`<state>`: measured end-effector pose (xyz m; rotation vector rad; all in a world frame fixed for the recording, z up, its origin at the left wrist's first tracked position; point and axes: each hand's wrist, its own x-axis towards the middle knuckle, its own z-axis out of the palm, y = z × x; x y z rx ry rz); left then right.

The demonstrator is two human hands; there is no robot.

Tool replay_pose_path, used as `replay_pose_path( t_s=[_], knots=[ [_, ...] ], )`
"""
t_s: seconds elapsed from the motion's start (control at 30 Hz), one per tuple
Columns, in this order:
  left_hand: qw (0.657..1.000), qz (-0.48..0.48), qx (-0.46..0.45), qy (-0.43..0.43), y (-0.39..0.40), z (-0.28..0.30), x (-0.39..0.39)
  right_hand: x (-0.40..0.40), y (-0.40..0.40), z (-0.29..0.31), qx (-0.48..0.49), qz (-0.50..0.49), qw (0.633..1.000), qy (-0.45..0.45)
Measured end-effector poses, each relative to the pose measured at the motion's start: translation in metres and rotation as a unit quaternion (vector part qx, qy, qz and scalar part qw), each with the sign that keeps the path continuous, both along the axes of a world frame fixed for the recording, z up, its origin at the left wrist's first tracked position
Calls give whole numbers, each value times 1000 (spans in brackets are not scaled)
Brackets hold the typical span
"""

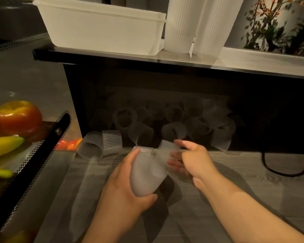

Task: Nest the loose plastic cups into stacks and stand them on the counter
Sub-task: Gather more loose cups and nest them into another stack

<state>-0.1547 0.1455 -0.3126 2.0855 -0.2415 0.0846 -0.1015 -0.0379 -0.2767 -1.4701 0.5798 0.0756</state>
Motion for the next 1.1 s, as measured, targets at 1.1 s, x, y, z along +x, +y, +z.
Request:
replay_pose_path(
  t_s=[1.1],
  knots=[
    [999,-32,-3,-43,33,15,15,-1,11,66,-74,238,953,-174]
  ],
)
